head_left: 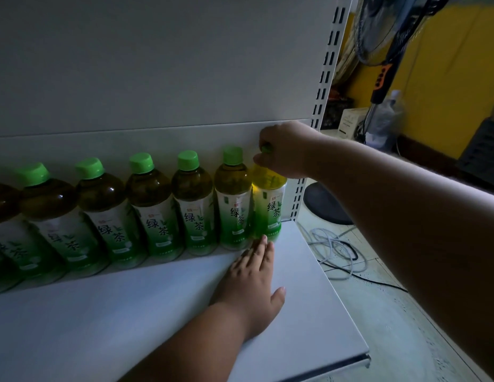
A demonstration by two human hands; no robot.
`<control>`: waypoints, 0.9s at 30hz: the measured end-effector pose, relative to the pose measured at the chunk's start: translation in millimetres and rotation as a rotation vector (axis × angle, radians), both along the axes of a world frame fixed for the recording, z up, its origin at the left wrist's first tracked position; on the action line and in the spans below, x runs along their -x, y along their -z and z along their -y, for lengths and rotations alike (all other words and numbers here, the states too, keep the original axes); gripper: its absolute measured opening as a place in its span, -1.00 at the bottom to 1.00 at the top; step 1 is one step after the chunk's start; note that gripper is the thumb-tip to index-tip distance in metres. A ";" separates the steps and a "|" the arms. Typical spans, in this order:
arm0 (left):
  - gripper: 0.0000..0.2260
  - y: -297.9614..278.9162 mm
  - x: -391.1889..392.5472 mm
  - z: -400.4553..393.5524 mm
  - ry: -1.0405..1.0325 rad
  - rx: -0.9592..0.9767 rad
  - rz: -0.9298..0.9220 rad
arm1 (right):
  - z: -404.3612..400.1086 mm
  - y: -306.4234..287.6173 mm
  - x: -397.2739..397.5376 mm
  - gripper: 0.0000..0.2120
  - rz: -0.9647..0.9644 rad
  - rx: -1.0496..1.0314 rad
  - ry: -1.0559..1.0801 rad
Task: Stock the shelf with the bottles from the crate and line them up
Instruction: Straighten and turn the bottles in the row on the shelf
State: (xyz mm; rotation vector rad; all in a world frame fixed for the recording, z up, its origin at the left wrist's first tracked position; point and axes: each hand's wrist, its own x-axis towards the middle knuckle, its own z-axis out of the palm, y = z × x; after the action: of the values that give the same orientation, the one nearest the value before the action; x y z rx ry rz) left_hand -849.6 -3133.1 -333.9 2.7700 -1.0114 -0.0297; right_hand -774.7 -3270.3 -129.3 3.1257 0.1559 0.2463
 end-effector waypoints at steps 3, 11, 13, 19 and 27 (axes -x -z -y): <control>-0.15 3.1 -1.9 0.5 -0.002 0.007 -0.006 | 3.1 -0.3 -2.8 -0.79 -0.065 0.007 -0.008; -0.21 5.9 -3.9 2.4 -0.055 0.014 -0.031 | 2.4 1.1 -4.1 -0.70 -0.017 -0.008 0.012; -0.22 6.3 -3.8 2.4 -0.071 0.027 -0.041 | 0.5 1.9 -3.4 -0.65 0.003 0.005 0.019; -0.20 5.5 -2.9 3.4 -0.092 0.032 -0.056 | -0.8 4.4 -3.2 -0.67 0.035 -0.013 0.041; -0.25 -1.1 -0.9 -0.5 -0.085 0.071 -0.053 | -4.9 5.8 16.7 -0.55 0.067 -0.151 0.087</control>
State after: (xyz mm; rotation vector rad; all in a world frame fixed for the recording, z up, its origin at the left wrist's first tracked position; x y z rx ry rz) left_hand -848.7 -3132.6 -332.8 2.7295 -0.8646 -0.0538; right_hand -791.5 -3265.4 -135.1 3.2577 0.0013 0.3781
